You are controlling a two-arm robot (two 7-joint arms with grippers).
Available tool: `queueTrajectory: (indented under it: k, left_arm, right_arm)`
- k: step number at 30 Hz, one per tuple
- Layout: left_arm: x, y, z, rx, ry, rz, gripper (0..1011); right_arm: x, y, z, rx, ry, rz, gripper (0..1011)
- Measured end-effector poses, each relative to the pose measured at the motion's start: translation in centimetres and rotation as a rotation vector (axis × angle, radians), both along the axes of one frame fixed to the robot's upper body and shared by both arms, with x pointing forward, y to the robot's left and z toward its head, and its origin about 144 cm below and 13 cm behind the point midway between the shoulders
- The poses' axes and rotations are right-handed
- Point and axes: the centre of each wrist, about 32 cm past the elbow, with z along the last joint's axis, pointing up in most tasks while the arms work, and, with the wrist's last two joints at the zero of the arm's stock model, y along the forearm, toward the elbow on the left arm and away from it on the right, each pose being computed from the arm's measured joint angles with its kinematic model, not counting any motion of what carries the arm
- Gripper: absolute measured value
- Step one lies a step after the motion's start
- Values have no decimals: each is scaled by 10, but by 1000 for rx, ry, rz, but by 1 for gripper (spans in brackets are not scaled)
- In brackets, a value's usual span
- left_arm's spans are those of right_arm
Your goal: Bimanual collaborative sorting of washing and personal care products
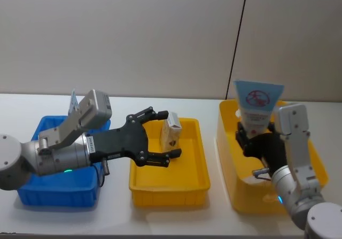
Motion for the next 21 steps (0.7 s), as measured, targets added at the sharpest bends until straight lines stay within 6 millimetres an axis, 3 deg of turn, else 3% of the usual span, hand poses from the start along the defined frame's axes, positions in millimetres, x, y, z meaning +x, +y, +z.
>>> queueTrajectory:
  k: [21]
  left_arm:
    - [0,0,0,0,0,0,1001]
  right_arm:
    - [55,-23,-4,42,121,-305,644]
